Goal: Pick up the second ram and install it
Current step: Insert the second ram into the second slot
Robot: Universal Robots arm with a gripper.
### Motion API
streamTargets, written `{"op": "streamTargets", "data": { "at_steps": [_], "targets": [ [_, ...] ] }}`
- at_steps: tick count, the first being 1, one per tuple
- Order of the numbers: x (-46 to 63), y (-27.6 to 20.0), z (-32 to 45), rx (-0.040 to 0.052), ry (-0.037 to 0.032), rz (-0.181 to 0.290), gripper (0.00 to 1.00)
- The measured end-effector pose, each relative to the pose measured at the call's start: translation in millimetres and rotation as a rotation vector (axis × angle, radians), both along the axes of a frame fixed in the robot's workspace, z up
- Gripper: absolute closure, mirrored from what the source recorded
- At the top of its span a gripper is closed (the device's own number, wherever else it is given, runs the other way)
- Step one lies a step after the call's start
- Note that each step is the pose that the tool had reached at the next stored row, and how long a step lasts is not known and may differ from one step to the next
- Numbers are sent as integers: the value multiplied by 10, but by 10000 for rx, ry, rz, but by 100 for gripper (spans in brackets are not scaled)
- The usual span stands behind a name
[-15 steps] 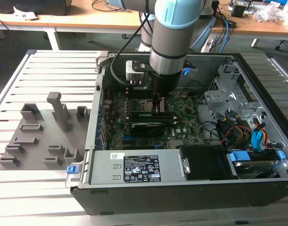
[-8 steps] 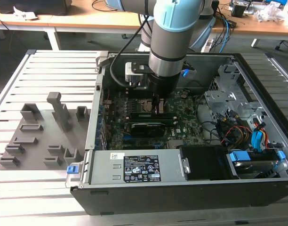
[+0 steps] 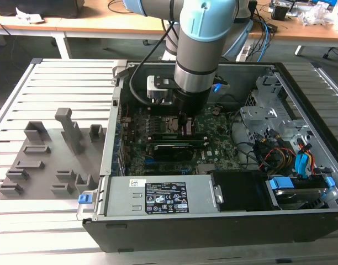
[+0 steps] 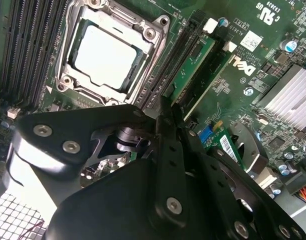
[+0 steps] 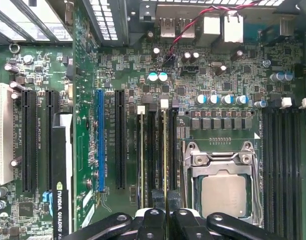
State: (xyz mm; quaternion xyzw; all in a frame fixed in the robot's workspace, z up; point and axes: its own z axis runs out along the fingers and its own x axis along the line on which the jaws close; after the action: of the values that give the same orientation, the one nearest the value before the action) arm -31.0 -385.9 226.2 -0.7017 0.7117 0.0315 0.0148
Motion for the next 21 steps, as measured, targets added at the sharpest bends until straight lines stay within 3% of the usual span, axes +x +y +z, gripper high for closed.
{"op": "streamTargets", "data": {
  "at_steps": [4, 6, 8, 11, 13, 14, 15, 16, 21],
  "targets": [
    [0, 1, -3, 2, 0, 0, 87],
    [0, 1, -5, 5, -2, 0, 79],
    [0, 1, -3, -1, 0, 0, 79],
    [0, 7, 216, -49, -2, 0, 79],
    [0, 26, 324, -99, -1, -1, 79],
    [0, 50, 405, -176, -2, -1, 79],
    [0, 72, 486, -259, -1, -1, 90],
    [1, 82, 533, -309, -1, 0, 90],
    [0, 82, 539, -308, -2, 0, 90]
  ]
}}
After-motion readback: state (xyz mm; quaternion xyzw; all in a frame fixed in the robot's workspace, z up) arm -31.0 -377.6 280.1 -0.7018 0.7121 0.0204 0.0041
